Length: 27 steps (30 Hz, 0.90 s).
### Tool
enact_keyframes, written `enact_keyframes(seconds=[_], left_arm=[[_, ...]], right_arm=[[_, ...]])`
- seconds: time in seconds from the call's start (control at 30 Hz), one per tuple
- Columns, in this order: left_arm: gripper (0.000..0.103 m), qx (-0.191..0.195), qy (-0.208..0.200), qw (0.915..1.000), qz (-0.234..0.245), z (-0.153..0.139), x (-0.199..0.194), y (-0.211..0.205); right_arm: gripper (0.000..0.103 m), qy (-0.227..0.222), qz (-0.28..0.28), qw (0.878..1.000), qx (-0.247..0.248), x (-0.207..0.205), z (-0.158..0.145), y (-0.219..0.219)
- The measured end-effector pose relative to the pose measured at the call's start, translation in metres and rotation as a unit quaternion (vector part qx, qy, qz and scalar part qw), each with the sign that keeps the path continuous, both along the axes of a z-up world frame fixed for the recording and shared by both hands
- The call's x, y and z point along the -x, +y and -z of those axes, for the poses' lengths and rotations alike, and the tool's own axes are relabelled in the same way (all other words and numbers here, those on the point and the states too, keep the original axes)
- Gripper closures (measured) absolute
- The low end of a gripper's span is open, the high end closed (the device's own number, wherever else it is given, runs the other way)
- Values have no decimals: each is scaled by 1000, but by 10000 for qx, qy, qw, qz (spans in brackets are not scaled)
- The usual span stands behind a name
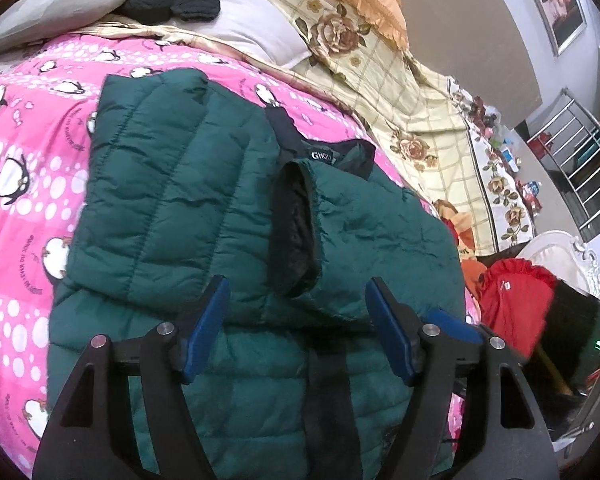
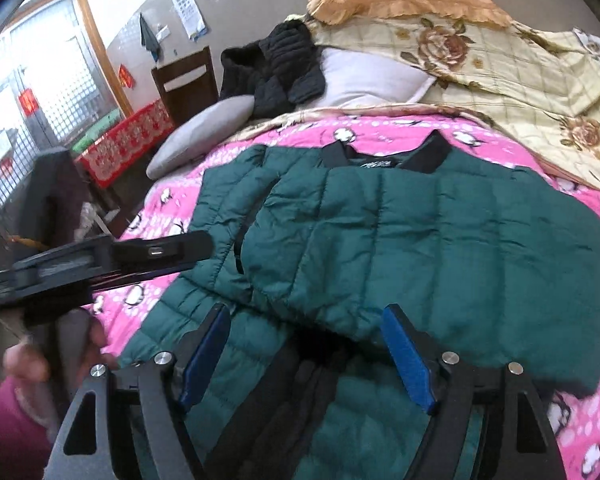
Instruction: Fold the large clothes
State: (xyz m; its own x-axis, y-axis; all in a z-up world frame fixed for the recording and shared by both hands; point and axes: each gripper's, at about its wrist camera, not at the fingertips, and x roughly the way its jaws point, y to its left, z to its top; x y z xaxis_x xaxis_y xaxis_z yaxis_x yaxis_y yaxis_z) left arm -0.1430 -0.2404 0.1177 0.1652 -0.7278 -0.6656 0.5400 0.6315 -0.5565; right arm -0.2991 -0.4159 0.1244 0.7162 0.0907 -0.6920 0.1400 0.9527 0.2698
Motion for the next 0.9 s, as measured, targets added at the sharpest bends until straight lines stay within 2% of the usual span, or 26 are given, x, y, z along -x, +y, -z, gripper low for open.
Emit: enact_keyframes(seconds=[0.27, 0.4, 0.67, 0.8, 0.9], left_arm=[[32, -314, -155, 9993, 137, 14, 8, -38], [32, -458, -347, 9983, 118, 17, 11, -54], [32, -599, -191, 9980, -14, 23, 8, -59], [32, -423, 112, 9988, -206, 28, 2, -48], [32, -463, 150, 9988, -96, 32, 5, -54]], right_arm=[[27, -177, 325, 9993, 50, 84, -29, -32], [26, -166, 592, 9981, -3, 116, -33, -51], [26, -142, 934, 9952, -253, 150, -27, -72], [25, -170, 920, 9949, -385, 155, -24, -71], [25, -157, 874, 9952, -402, 149, -21, -68]])
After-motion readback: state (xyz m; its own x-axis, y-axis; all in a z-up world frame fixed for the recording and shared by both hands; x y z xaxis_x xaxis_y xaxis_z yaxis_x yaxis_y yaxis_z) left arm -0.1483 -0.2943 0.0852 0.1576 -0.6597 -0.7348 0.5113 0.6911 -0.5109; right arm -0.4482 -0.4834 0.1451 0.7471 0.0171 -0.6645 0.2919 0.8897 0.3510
